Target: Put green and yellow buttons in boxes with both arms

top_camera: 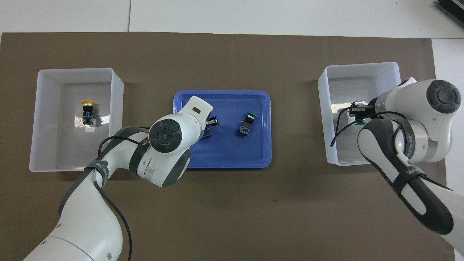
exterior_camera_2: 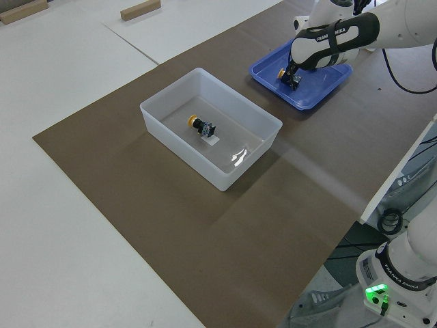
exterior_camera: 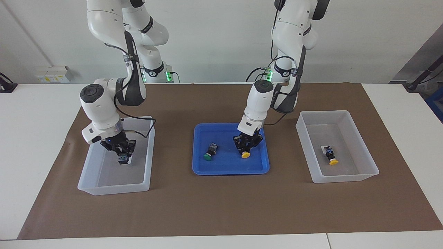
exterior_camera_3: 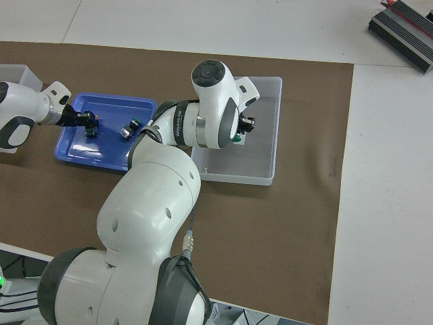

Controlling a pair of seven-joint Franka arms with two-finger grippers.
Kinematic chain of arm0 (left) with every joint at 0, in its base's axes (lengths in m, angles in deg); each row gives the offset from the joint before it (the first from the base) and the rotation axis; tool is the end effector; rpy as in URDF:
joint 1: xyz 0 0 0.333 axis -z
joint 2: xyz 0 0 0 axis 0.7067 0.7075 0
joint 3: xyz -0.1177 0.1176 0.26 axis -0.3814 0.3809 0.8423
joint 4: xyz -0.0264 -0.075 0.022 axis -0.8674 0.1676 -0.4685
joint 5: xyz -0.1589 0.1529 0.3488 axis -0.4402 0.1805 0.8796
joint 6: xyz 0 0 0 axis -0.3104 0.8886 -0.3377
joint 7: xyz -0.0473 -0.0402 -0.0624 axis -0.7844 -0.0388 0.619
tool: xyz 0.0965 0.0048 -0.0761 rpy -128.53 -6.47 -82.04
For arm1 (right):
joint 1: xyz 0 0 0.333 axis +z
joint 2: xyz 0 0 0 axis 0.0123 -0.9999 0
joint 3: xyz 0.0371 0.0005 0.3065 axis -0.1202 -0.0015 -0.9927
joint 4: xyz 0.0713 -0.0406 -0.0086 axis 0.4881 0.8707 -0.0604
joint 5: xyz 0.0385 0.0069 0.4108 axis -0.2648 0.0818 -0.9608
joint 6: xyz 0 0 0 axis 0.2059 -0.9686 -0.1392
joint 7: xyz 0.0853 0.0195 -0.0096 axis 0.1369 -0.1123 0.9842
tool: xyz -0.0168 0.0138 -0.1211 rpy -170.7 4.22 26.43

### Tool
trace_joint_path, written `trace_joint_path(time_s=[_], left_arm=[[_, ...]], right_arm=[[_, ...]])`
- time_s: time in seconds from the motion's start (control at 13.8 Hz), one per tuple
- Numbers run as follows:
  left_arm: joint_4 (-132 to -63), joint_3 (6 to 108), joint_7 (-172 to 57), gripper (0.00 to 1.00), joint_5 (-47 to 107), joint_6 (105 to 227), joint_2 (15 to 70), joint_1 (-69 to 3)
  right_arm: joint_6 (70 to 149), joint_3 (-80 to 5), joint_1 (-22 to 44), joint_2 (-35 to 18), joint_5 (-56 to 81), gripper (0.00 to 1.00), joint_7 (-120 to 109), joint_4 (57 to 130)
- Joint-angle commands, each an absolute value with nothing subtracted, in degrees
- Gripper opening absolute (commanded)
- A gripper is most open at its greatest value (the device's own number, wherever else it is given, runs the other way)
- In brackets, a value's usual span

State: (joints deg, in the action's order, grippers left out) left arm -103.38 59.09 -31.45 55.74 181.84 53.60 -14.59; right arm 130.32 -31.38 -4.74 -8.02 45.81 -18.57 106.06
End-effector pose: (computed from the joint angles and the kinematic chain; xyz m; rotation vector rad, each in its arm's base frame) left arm 0.5499 -0.3391 0.2637 2.9328 0.2322 0.3609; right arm 0.6215 -0.0318 0.2978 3.1010 -0.1531 0.1977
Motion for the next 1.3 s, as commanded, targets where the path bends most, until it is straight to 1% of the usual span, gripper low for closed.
trace_joint_path(time_s=[0.0,0.14,0.22,0.29,0.51,0.65,0.79,0.94,1.16,1.23], left_arm=[[-102.3,59.8,-31.3,0.0,55.2,179.7,53.0,-14.8],[-99.5,60.1,-31.7,0.0,55.3,177.3,52.9,-16.9],[-97.7,60.1,-32.0,0.0,55.4,175.3,52.6,-18.2],[-95.5,60.1,-32.1,0.0,55.6,172.7,52.3,-19.6],[-90.5,60.0,-35.1,0.0,55.7,164.2,50.9,-23.6],[-87.2,59.9,-39.5,0.0,55.6,157.4,50.0,-26.7],[-84.7,59.8,-44.2,0.0,55.2,151.7,49.8,-30.1],[-84.3,59.8,-49.3,0.0,55.2,148.1,49.0,-33.3],[-84.8,60.1,-58.6,0.0,55.1,146.0,48.5,-38.7],[-85.3,60.1,-61.5,0.0,55.1,145.8,48.3,-40.6]], right_arm=[[131.8,-32.4,-5.7,-7.7,45.6,1.0,-17.3,106.6],[130.8,-32.5,-4.3,-6.0,45.6,1.0,-18.9,105.9],[129.0,-32.6,-3.4,-5.1,45.6,1.0,-20.0,105.3],[126.4,-32.6,-2.6,-4.1,45.6,1.0,-21.6,103.8],[116.1,-32.6,3.5,-3.4,45.7,1.0,-32.6,96.6],[113.3,-32.6,7.5,-3.5,45.8,1.0,-39.7,93.6],[113.8,-32.6,11.2,-3.6,45.8,1.0,-46.7,93.5],[114.6,-32.7,15.8,-4.2,45.8,1.0,-54.1,93.4],[118.8,-32.7,20.9,-8.0,46.3,1.0,-64.1,92.5],[119.7,-32.6,22.5,-10.0,46.3,1.0,-67.0,91.0]])
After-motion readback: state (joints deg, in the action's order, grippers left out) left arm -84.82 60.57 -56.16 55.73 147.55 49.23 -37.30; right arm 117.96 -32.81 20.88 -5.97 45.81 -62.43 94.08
